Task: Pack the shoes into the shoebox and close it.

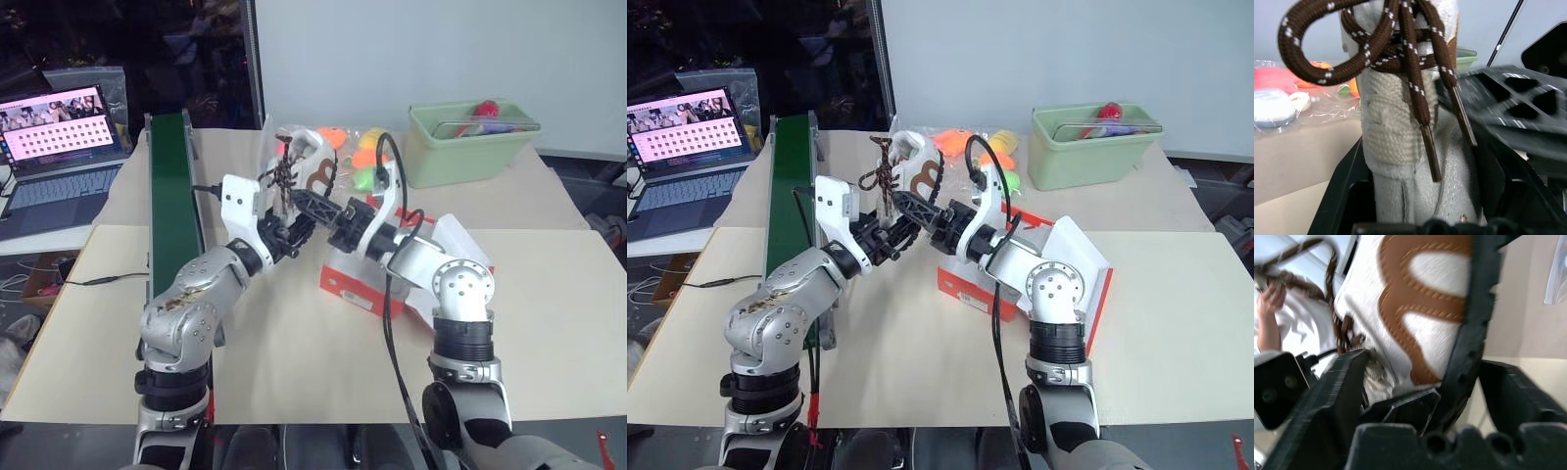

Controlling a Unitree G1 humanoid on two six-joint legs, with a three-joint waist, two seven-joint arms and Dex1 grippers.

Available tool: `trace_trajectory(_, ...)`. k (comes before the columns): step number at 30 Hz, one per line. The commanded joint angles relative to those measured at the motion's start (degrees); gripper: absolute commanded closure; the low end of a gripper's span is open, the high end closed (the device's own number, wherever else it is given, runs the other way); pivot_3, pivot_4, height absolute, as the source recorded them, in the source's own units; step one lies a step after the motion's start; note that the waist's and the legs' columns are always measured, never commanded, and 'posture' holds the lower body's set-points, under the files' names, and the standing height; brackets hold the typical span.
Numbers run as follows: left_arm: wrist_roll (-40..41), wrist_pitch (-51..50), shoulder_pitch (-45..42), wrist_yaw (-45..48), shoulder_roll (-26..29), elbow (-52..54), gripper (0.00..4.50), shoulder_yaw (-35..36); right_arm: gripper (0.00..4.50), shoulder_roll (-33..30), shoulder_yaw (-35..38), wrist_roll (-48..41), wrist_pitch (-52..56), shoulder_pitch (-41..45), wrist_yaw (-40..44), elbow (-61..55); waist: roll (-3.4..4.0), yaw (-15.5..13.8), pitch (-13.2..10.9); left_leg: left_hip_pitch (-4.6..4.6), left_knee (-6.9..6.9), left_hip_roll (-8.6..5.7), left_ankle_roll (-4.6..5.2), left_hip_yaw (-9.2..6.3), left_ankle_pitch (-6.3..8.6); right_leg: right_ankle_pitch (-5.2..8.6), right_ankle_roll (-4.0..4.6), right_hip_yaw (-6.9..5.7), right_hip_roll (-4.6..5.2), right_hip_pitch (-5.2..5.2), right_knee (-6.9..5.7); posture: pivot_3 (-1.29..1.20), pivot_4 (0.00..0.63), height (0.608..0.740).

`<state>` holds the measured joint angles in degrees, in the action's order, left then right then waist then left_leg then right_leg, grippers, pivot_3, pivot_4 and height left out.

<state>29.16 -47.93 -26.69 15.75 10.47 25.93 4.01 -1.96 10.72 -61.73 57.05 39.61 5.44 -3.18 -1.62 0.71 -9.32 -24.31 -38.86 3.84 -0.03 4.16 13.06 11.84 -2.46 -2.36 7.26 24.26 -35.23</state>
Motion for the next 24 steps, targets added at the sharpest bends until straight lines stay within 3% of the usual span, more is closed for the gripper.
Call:
trace_trajectory(1, 1.33, 1.65, -0.59, 0.44, -0.18, 3.36, 2.25, -0.53, 1.6, -0.14, 0.77, 0.0, -1.06, 1.15, -0.1, -0.79, 0.0, 0.0, 0.0, 0.0, 0.0, 0.0, 0.0, 0.0, 0.0, 0.0, 0.0, 0.0, 0.0, 0.0, 0.0, 0.0, 0.15, 0.729)
trace_trajectory(11, 1.77, 0.79, -0.18, 0.69, 1.38, 3.85, 2.25, -1.37, 2.73, -0.16, 1.02, -0.65, -1.13, 1.53, -0.12, -1.48, 0.01, 0.0, 0.0, 0.0, 0.01, 0.0, 0.0, 0.0, 0.0, 0.0, 0.0, 0.0, 0.0, 0.01, 0.0, 0.0, 0.15, 0.729)
trace_trajectory(24, 1.71, 1.25, -0.39, 1.38, 2.76, 2.81, 2.25, -2.8, 2.92, 1.06, 2.24, -1.64, -2.27, 1.29, -1.29, -1.89, 0.01, 0.02, -0.01, 0.0, 0.02, 0.0, 0.0, 0.0, 0.0, 0.0, 0.0, 0.0, 0.0, 0.01, 0.01, 0.0, 0.15, 0.729)
